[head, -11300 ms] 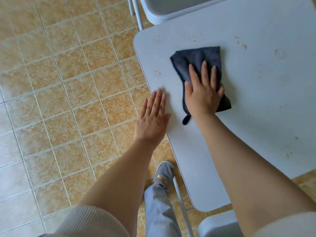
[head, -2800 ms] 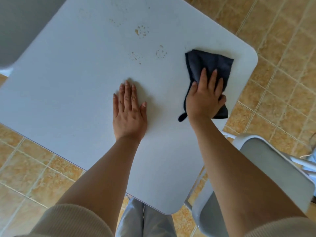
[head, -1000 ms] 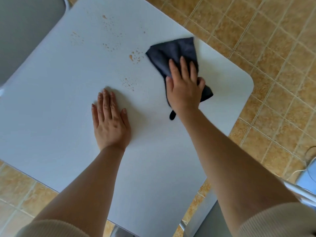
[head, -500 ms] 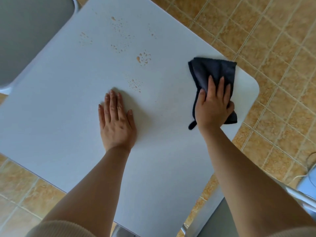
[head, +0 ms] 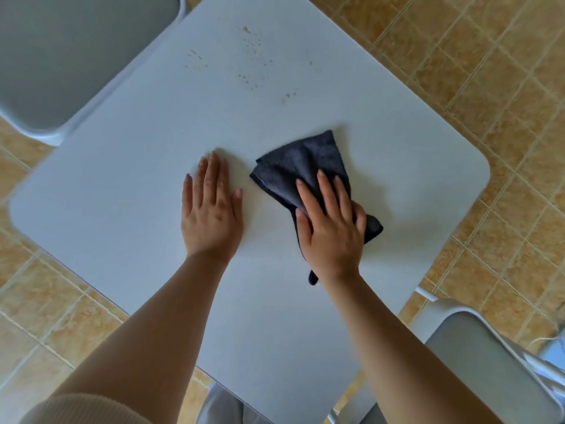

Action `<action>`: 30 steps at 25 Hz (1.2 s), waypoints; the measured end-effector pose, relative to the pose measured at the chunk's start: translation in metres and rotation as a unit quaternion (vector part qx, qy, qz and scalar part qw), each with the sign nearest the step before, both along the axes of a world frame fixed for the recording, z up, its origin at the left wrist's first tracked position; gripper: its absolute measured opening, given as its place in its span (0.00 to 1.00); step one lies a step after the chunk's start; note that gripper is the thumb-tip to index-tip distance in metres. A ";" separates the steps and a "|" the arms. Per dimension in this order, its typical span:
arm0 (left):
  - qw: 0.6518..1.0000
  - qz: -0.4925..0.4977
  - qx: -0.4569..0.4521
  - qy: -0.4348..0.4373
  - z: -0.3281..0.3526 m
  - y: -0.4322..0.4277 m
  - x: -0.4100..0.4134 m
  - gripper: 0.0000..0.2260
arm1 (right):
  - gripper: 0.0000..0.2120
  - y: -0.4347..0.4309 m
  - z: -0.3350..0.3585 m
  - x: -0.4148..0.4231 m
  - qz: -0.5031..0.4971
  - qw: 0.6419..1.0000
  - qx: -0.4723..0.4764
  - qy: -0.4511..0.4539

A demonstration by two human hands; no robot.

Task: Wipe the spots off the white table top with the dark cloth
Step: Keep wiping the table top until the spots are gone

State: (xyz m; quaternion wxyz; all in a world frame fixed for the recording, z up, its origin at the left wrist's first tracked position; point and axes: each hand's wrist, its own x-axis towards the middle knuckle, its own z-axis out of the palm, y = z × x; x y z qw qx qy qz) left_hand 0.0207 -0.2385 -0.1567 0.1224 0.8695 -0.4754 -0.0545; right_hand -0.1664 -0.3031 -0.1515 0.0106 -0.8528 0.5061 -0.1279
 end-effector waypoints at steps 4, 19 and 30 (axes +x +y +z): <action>1.000 0.007 0.004 -0.005 -0.004 0.021 0.035 0.26 | 0.19 -0.023 -0.003 -0.019 -0.105 0.993 -0.001 0.047; 0.997 0.068 -0.026 0.038 0.006 -0.031 0.051 0.26 | 0.18 0.009 0.001 0.034 0.064 0.998 -0.021 0.002; 0.998 0.055 0.021 0.013 -0.002 -0.044 0.060 0.26 | 0.22 -0.123 -0.001 0.130 -0.084 0.993 0.082 0.019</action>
